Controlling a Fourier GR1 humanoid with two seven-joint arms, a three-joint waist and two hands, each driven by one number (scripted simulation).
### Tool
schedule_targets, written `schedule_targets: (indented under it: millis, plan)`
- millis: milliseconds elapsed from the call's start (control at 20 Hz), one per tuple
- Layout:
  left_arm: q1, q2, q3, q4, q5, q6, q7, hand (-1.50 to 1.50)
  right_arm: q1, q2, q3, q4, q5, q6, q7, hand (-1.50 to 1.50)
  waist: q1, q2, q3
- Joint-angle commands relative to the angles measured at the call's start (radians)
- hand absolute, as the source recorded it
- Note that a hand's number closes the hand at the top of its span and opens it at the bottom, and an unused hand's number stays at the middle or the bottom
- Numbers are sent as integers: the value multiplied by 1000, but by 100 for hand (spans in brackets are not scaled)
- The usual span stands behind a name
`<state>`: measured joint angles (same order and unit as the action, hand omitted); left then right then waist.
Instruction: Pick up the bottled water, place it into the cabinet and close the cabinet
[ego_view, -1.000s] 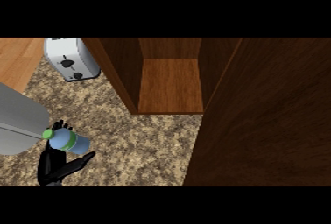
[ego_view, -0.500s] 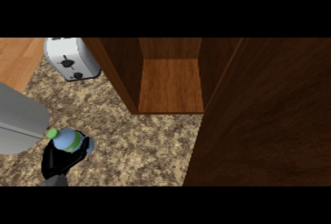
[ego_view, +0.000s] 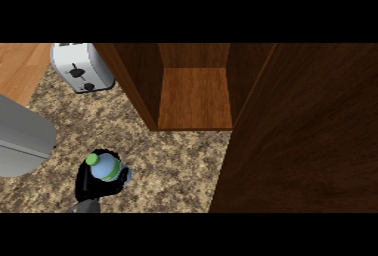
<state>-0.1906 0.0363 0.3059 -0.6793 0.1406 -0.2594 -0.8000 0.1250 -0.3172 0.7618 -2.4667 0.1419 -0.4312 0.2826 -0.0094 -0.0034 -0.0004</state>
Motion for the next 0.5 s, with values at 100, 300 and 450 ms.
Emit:
schedule_targets:
  millis: [100, 300, 450]
  plan:
    - [-26, -22, -53, 13, 28, 18, -49, 150, 2, 33, 84, -56, 154, -21, 44, -150, 2, 2, -1]
    - [114, -36, -159, -246, 67, 31, 73, 150, 19, -31, -49, -98, 18, 15, 33, -150, 11, 0, 1]
    - [114, -36, -218, -353, 65, 100, 165, 150, 34, -19, 13, -68, 79, -10, 0, -150, 9, -1, 1]
